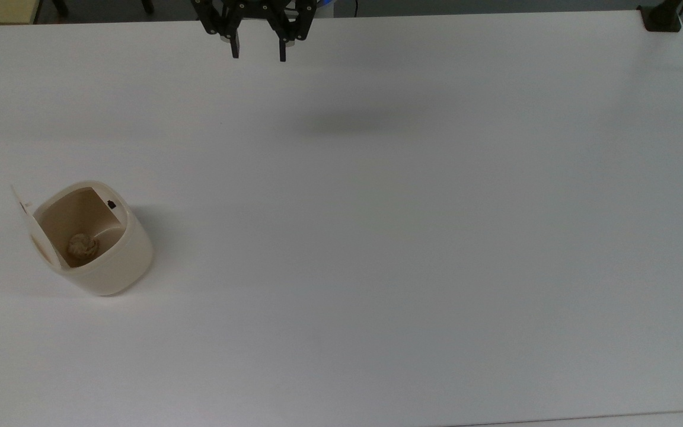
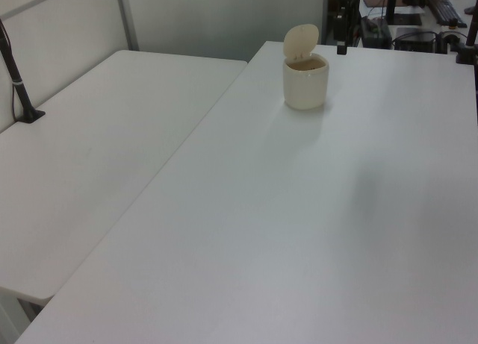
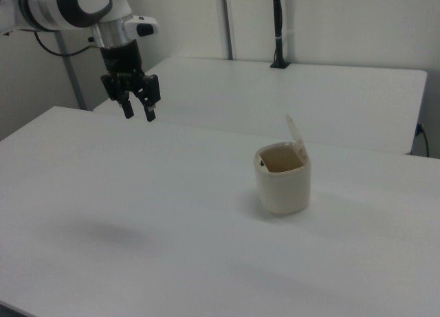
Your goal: Open the trash bin
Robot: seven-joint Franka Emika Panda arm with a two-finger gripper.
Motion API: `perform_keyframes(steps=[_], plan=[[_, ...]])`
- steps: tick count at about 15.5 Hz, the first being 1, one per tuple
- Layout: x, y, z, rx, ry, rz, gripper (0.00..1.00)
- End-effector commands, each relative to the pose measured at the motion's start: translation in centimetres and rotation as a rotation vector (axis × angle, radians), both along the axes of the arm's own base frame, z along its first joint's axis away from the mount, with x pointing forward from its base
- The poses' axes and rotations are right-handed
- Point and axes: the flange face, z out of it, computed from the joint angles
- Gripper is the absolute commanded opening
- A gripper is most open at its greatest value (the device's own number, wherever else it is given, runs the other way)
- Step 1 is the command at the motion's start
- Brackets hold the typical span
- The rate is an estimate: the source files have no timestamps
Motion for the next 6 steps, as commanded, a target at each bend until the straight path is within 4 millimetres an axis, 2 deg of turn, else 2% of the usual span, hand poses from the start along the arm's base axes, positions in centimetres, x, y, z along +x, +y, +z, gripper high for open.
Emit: perform_keyframes(steps=[1, 6], plan=[[-1.03, -0.05, 0.07, 0.002, 0.017, 0.012, 1.0], [-1.17, -0.44, 0.2, -0.001, 0.02, 0.006, 1.0]])
